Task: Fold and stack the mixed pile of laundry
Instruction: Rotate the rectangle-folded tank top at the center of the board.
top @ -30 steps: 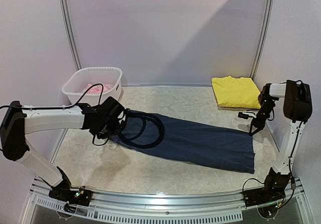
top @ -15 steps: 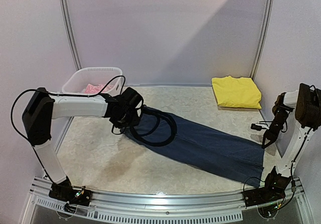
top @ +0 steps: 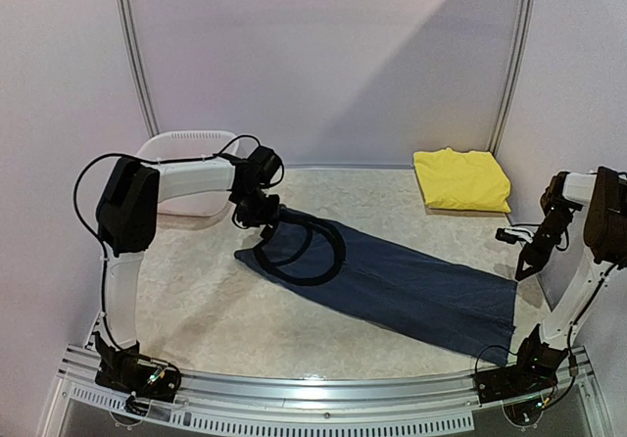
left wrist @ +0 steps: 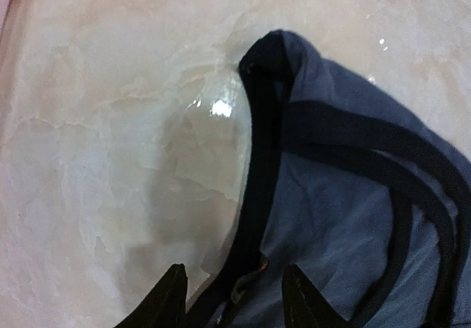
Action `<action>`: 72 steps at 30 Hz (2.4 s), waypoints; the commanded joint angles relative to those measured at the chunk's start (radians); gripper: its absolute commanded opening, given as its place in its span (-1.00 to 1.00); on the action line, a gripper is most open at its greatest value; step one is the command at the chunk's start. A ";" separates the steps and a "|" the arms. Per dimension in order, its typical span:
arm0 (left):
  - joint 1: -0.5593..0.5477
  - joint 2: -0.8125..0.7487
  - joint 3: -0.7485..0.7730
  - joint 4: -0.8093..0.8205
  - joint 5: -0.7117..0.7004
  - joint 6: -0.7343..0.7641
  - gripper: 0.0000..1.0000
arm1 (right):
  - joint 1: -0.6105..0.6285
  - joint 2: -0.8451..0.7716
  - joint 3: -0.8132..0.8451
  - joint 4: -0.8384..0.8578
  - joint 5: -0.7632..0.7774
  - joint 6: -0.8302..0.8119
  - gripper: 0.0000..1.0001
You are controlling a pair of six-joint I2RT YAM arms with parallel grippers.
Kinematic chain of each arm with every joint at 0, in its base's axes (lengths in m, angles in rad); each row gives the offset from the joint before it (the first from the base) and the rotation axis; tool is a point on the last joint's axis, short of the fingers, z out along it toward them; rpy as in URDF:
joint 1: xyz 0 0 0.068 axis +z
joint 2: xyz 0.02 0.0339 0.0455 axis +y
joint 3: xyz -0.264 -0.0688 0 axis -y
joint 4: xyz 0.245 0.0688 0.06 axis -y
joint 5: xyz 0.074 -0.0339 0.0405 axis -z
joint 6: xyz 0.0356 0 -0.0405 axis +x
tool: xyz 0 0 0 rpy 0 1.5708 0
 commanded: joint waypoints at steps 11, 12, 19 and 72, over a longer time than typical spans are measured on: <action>0.010 0.206 0.168 -0.146 0.087 0.115 -0.79 | -0.002 -0.026 -0.012 -0.012 -0.026 -0.004 -0.38; 0.009 0.219 0.181 -0.149 0.076 0.125 -0.95 | -0.001 -0.027 -0.013 -0.015 -0.027 -0.004 -0.38; 0.006 0.360 0.476 -0.287 -0.088 0.251 -1.00 | -0.001 -0.041 -0.018 -0.024 -0.029 -0.004 -0.37; -0.479 0.119 0.533 -0.027 0.074 0.645 -0.07 | 0.075 -0.073 0.081 -0.109 -0.174 0.064 -0.32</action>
